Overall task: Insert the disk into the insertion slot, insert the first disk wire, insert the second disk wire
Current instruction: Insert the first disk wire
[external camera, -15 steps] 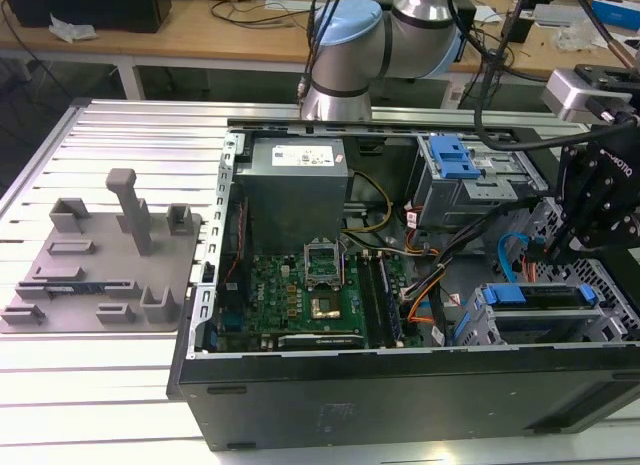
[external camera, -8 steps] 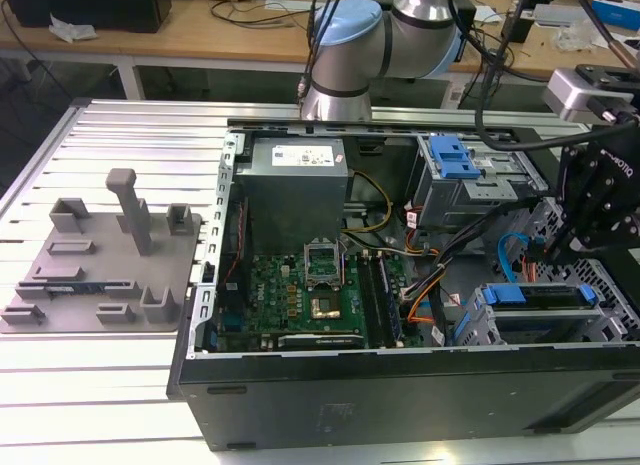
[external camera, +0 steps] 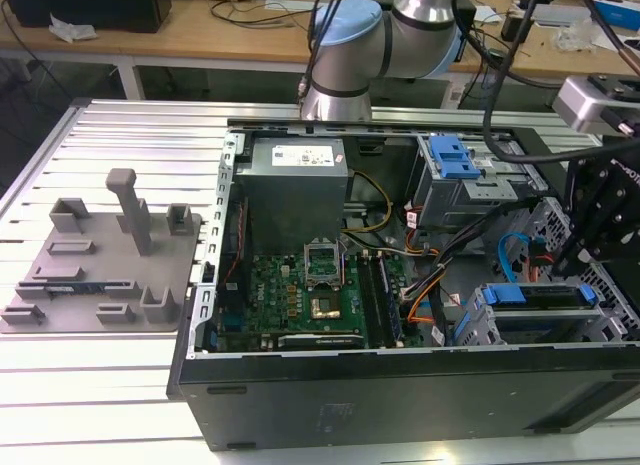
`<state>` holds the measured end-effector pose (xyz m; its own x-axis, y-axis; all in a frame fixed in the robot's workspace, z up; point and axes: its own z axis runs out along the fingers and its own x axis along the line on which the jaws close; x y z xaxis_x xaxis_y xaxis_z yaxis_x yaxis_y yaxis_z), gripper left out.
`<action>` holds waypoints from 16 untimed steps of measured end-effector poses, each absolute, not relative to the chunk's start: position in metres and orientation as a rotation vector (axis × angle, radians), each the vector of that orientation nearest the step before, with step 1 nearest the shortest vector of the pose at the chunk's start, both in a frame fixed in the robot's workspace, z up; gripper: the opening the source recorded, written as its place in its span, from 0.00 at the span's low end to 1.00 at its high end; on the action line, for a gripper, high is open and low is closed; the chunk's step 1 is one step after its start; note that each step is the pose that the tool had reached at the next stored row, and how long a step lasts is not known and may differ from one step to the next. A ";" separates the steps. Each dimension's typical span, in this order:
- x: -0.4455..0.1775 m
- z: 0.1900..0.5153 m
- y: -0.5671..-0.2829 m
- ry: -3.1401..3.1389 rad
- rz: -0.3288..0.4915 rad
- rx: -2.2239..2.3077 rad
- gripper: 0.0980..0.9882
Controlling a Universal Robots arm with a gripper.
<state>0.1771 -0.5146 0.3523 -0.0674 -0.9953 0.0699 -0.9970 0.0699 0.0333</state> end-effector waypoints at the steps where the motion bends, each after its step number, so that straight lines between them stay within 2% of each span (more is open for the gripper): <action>1: 0.177 0.352 -0.515 -2.242 0.036 2.093 0.08; 16: 0.175 0.352 -0.518 -2.237 0.035 2.098 0.08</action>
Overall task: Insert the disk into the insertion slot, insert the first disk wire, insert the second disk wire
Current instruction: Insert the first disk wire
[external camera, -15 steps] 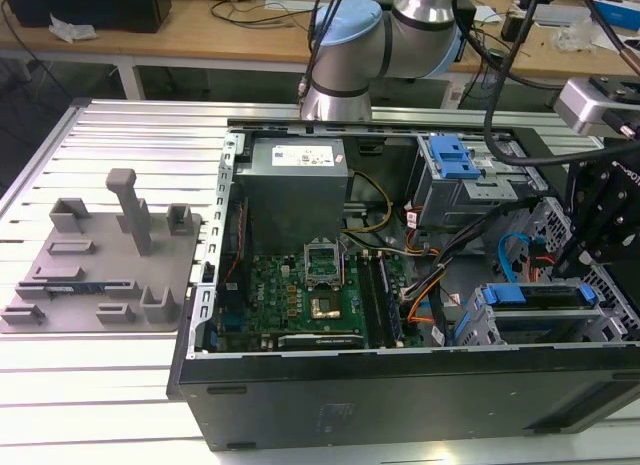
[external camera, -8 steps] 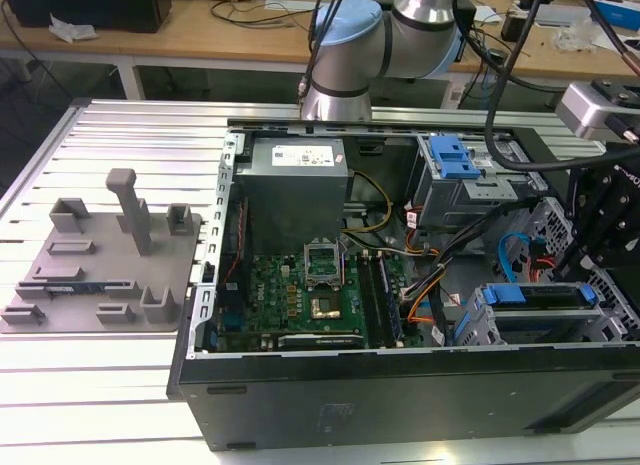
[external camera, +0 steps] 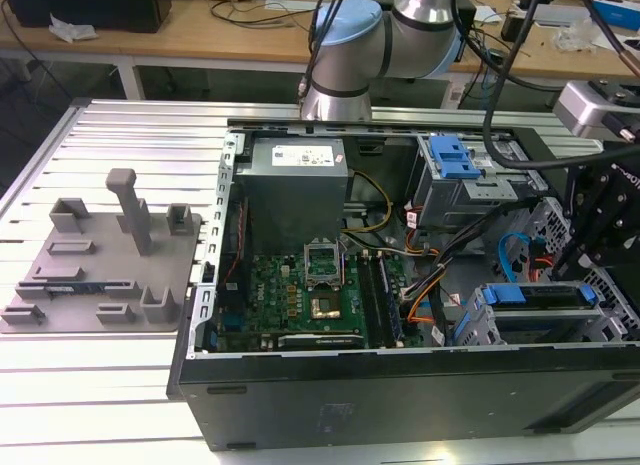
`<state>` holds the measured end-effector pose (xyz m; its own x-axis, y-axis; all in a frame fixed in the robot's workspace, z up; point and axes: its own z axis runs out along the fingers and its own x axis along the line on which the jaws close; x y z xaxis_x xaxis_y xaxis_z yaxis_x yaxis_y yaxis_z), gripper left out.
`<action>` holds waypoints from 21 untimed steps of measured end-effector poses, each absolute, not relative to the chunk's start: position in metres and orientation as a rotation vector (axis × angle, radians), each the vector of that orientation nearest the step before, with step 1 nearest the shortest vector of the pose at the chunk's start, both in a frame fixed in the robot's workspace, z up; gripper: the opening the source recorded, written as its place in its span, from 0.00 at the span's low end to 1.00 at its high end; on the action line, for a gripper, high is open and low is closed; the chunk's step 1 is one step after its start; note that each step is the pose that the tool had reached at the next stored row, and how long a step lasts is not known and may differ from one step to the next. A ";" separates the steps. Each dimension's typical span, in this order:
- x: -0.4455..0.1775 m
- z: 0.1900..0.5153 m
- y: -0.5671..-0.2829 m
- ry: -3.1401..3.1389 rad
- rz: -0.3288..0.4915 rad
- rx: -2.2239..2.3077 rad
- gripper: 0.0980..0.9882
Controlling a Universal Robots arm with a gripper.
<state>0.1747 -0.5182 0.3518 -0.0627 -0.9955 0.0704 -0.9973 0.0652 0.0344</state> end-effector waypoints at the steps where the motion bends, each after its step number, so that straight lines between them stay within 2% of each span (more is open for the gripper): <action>1: 0.175 0.352 -0.519 -2.234 0.036 2.101 0.08; 21: 0.174 0.350 -0.523 -2.234 0.042 2.107 0.08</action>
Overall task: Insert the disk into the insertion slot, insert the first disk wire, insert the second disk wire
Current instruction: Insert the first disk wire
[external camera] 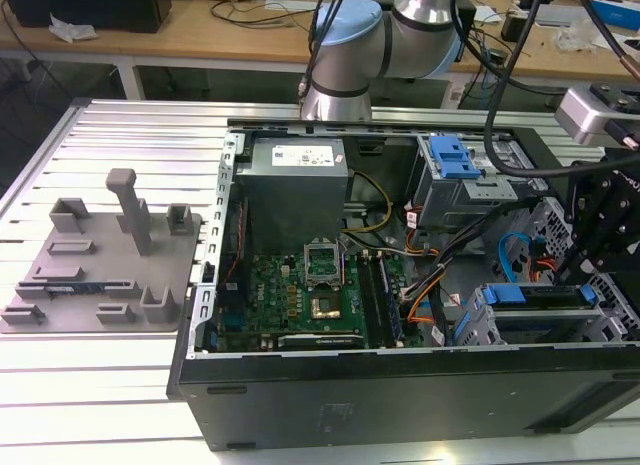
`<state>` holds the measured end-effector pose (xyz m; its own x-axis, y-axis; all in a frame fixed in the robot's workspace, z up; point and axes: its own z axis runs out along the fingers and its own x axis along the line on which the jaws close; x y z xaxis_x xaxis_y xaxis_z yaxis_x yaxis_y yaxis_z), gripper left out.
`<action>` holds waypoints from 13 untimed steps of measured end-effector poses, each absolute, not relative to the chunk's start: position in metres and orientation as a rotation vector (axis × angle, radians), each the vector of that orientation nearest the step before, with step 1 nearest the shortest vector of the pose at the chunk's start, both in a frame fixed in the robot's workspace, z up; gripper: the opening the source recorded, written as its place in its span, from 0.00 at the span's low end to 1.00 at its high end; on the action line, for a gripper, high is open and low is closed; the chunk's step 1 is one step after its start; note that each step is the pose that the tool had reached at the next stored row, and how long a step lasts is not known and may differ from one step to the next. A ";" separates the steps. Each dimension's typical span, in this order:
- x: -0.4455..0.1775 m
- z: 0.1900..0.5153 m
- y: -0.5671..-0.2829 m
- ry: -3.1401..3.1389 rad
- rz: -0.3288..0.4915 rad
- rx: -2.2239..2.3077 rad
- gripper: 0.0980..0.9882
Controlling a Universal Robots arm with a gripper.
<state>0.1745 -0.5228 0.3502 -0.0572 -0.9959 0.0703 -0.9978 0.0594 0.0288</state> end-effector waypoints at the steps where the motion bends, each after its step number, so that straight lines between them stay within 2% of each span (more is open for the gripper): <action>1: 0.175 0.350 -0.523 -2.234 0.042 2.107 0.08; 13: 0.175 0.345 -0.523 -2.234 0.042 2.107 0.08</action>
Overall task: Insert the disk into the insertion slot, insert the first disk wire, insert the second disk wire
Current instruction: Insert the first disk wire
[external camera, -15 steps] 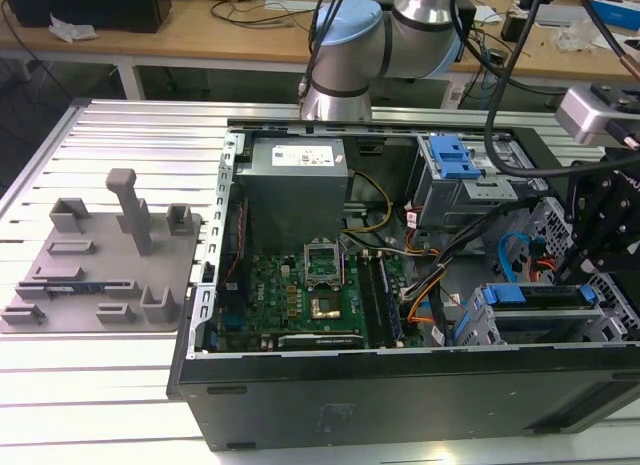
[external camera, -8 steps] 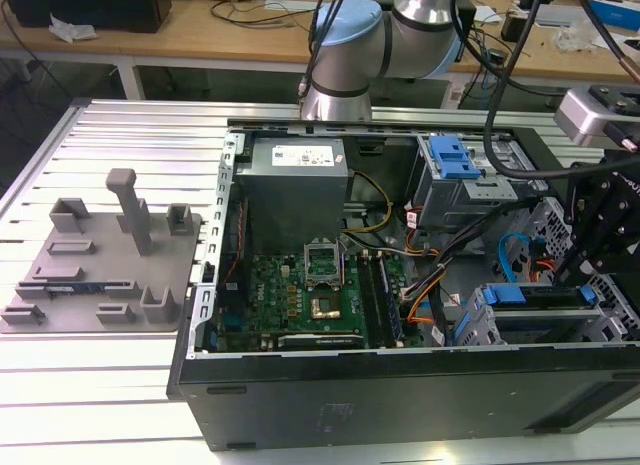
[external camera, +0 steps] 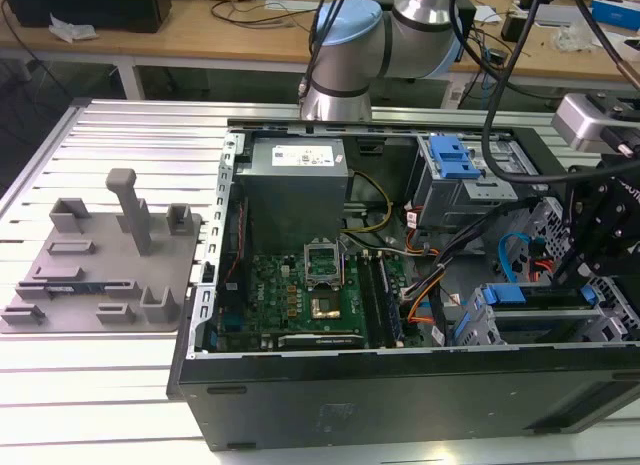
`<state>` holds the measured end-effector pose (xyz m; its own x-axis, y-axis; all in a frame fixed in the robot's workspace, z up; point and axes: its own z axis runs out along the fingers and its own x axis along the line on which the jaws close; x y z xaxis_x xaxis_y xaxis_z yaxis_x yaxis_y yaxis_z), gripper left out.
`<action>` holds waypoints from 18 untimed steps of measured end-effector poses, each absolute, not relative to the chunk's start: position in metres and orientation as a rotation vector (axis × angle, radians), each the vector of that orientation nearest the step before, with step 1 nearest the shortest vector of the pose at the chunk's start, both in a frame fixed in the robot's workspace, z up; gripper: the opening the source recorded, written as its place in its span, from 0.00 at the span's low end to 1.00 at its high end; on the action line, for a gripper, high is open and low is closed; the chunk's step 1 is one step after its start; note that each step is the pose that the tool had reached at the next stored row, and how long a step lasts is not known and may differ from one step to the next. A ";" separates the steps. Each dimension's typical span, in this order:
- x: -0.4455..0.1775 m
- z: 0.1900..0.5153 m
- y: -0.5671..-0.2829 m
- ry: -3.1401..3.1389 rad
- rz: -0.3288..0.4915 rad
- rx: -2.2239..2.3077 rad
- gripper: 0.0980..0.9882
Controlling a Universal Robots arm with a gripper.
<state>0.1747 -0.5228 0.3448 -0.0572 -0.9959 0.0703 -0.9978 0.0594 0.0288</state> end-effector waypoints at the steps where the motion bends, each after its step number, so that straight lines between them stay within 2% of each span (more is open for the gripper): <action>1: 0.175 0.344 -0.523 -2.234 0.042 2.107 0.08; 18: 0.175 0.338 -0.524 -2.234 0.042 2.107 0.08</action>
<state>0.1748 -0.5237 0.3376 -0.0573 -0.9959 0.0702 -0.9978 0.0594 0.0289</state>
